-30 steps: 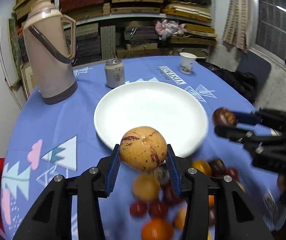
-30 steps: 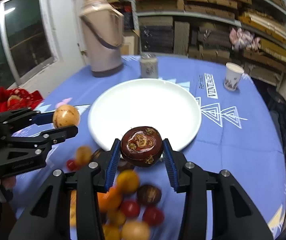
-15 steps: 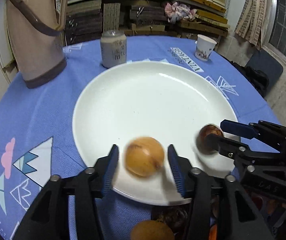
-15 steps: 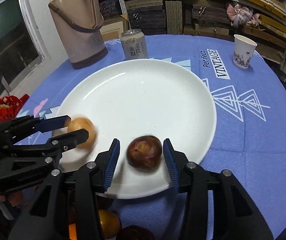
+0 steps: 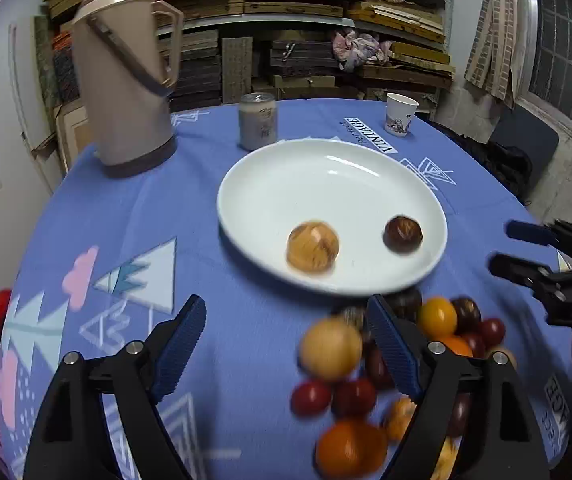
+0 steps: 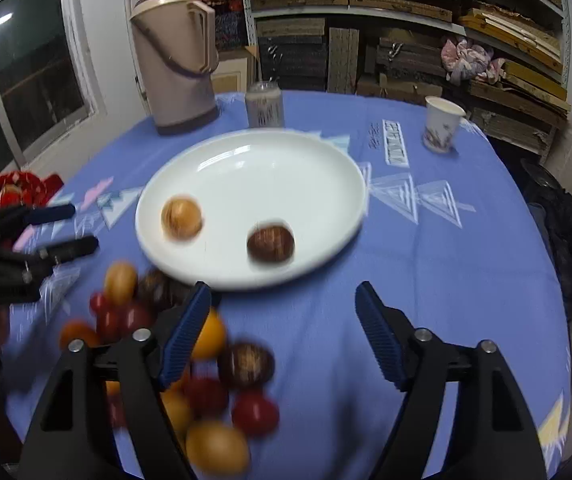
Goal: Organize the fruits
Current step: 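Carry both fruits onto the white plate and open both tools, then grasp the large pale grapefruit with the right tool while the left tool grasps an orange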
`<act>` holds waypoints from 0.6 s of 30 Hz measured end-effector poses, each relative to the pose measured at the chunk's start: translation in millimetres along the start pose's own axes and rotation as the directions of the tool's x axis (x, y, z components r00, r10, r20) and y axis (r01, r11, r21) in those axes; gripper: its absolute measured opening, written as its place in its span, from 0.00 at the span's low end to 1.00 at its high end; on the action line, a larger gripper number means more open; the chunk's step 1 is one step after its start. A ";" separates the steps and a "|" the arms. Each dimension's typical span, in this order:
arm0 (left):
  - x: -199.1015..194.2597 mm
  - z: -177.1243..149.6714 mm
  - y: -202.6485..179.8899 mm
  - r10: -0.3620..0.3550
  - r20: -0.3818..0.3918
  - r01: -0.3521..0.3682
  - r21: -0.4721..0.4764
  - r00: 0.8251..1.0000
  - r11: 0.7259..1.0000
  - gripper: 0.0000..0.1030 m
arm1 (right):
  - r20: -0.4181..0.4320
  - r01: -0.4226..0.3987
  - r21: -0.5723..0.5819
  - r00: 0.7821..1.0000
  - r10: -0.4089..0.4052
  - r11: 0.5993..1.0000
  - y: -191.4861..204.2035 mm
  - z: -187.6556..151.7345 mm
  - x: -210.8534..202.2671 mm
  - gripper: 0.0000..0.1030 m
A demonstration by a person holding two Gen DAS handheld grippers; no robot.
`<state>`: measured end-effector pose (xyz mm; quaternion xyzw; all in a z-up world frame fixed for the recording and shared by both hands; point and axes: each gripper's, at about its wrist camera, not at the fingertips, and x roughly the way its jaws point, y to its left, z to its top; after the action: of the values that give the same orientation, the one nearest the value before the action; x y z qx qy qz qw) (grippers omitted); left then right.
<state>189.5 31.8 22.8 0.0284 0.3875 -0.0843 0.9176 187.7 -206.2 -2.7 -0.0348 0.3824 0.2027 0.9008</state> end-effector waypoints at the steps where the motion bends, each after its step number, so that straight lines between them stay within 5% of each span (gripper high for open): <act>1: -4.7 -7.0 1.2 -0.007 -0.001 0.007 -0.010 1.000 1.000 0.82 | -0.011 -0.014 -0.007 1.000 0.014 1.000 0.8 -10.8 -6.8 0.83; 8: -25.4 -46.6 -1.0 -0.038 -0.020 0.037 -0.038 0.999 0.999 0.87 | -0.058 -0.002 -0.084 0.998 -0.003 0.996 21.7 -67.9 -36.4 0.87; 18: -34.7 -82.3 -6.8 -0.075 -0.057 0.071 -0.075 0.996 0.995 0.87 | -0.069 0.013 -0.052 0.997 -0.016 0.999 28.2 -101.7 -40.0 0.86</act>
<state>106.4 39.3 -9.7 -0.0169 0.4185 -0.1026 0.9023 83.0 -216.1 -43.7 -0.0677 0.4078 0.2045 0.8873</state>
